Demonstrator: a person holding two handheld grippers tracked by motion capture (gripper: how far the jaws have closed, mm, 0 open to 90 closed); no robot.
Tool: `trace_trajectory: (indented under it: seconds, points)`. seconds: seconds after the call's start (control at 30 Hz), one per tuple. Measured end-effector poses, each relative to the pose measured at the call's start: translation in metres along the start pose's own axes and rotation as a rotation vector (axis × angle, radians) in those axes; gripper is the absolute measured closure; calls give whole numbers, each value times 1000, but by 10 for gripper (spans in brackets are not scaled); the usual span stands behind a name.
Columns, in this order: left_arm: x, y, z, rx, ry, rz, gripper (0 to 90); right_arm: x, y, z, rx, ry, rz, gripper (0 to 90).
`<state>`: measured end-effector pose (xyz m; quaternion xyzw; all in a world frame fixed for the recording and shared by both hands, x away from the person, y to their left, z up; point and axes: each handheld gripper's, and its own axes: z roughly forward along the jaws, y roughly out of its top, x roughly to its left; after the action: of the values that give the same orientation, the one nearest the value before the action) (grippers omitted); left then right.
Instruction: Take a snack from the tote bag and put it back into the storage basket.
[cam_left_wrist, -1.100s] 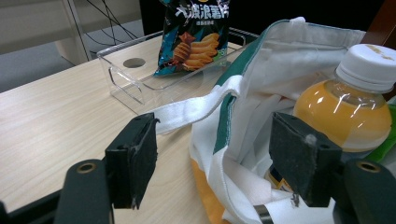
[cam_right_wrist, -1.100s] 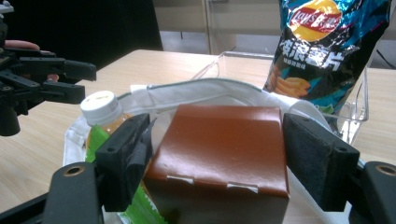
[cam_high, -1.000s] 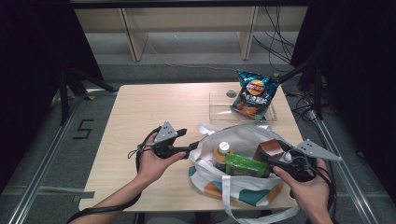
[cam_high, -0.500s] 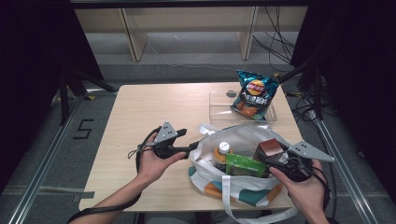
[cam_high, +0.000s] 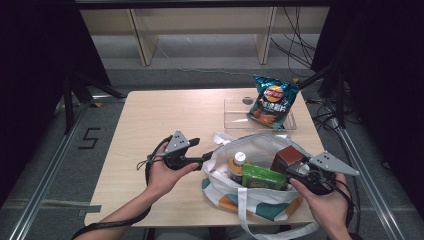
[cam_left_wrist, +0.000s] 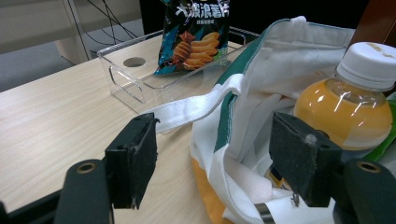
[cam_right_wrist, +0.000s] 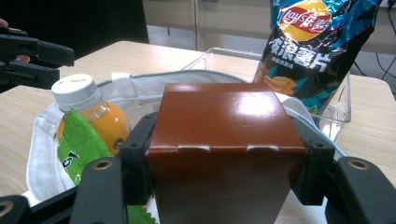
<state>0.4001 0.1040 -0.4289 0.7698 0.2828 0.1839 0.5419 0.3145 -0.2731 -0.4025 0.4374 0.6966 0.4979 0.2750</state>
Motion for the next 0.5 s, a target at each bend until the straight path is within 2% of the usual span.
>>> trace_trajectory:
  seconds: [0.13,0.17,0.2,0.23,0.27,0.3,0.33,0.37,0.4,0.43,0.47,0.5]
  points:
    - [0,0,0,-1,-1,2,319,0,0,0,-7,19,0,389]
    - [0,0,0,-2,0,1,319,2,0,-1,-6,13,16,389]
    - [2,1,0,-3,-3,21,319,3,0,-1,-2,17,25,390]
    - [1,1,0,-3,-1,14,319,2,0,-1,-7,12,14,390]
    - [1,1,-1,-3,0,13,319,0,1,-2,-16,9,-18,390]
    - [1,1,-1,-3,0,14,319,1,2,-2,-13,17,0,390]
    - [1,1,-1,-2,0,15,319,1,3,-3,-24,14,-4,390]
    - [-1,0,-2,12,8,-26,319,1,4,-4,-28,6,-2,390]
    - [-1,0,-2,12,9,-28,319,3,6,-6,-18,6,25,390]
    - [-1,0,-2,12,9,-27,319,0,7,-5,-41,20,1,390]
    - [-2,0,-2,12,9,-28,319,0,8,-7,-40,6,-10,390]
    - [-2,0,-2,12,9,-28,319,0,9,-7,-41,9,-1,390]
